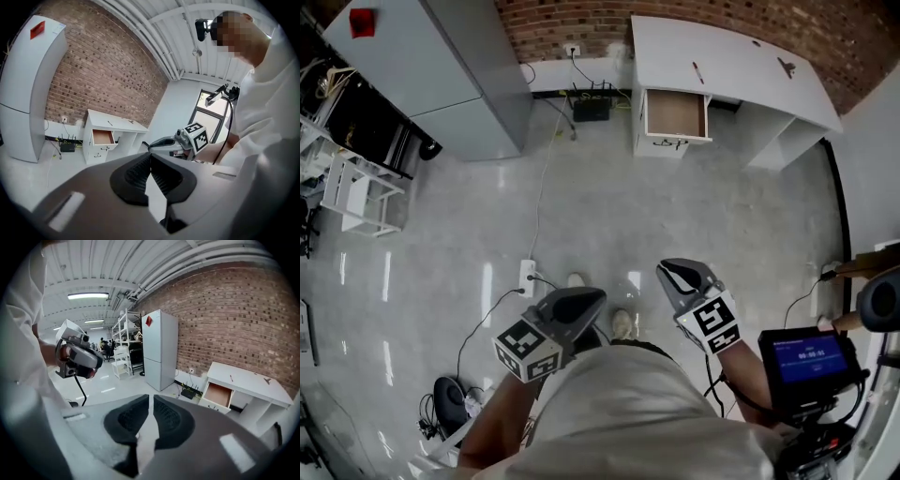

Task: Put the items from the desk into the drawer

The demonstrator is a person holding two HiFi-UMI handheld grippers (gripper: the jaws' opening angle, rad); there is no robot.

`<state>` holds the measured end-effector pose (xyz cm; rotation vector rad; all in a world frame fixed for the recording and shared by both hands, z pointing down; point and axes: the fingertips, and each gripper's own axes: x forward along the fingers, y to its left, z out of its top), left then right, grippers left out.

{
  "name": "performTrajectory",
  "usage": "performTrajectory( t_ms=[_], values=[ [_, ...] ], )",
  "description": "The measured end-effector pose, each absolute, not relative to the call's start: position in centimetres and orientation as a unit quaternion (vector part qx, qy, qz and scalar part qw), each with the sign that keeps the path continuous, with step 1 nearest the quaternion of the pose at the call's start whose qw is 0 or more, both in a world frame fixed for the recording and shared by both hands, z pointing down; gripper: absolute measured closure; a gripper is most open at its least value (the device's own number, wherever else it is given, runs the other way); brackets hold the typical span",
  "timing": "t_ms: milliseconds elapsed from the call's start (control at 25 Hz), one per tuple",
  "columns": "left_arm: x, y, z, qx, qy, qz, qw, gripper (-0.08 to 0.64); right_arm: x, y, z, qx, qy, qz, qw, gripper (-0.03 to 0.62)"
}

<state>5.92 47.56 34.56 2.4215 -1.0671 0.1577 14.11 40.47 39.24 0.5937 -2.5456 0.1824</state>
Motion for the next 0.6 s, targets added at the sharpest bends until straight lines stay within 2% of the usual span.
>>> performTrajectory(
  t_ms=[400,600],
  values=[
    [-0.8,31.3,35.3,0.912,-0.318,0.061,0.252,0.549,9.5,26.0,39.6,0.299,-0.907,0.094,0.281,0.558],
    [-4.3,23.1,34.0,0.929,-0.274,0.076,0.235,0.551,6.8,18.0,39.0,0.344,-0.888,0.099,0.289,0.558]
  ],
)
